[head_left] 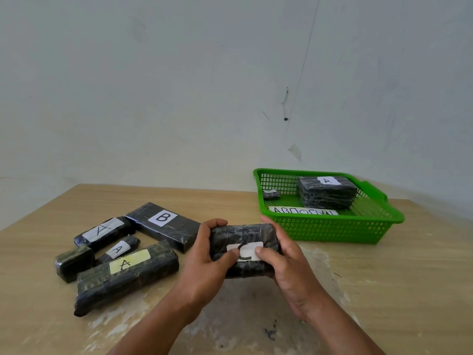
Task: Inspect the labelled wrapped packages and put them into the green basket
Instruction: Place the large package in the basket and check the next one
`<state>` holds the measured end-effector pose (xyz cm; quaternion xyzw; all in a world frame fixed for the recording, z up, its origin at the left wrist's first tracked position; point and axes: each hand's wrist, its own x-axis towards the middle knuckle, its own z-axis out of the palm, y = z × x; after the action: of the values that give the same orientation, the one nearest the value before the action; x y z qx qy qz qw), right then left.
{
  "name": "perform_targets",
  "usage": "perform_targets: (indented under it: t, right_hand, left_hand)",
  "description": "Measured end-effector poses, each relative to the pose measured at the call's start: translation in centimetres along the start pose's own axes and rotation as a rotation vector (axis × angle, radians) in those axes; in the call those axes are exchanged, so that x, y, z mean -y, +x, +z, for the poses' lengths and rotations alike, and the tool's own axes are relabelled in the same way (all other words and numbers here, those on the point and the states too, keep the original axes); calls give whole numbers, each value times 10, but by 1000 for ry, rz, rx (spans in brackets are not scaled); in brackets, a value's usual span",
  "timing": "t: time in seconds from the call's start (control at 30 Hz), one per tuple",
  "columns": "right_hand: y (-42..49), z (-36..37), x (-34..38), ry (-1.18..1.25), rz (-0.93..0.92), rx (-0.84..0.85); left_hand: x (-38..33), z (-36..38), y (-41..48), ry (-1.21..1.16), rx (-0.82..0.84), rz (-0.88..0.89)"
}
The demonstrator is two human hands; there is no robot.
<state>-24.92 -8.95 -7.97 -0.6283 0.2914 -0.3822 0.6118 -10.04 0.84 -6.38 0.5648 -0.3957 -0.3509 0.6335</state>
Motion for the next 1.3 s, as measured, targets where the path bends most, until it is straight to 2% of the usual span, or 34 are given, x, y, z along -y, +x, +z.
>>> perform_targets:
  t: [0.13, 0.27, 0.47, 0.87, 1.03, 1.3]
  right_hand:
    - [-3, -2, 2, -38, -20, 65]
    - [-4, -1, 3, -82, -49, 49]
    - [-3, -1, 4, -27, -39, -5]
    - [-2, -3, 4, -41, -85, 37]
    - [0, -5, 4, 24, -64, 51]
    - [5, -9, 0, 83, -19, 43]
  left_hand:
    - [0, 0, 0, 23, -10, 15]
    - [0, -3, 1, 26, 2, 35]
    - [-1, -5, 1, 28, 18, 54]
    - [0, -7, 3, -46, 40, 40]
    - [0, -5, 3, -47, 42, 51]
    - [-2, -7, 6, -220, 83, 6]
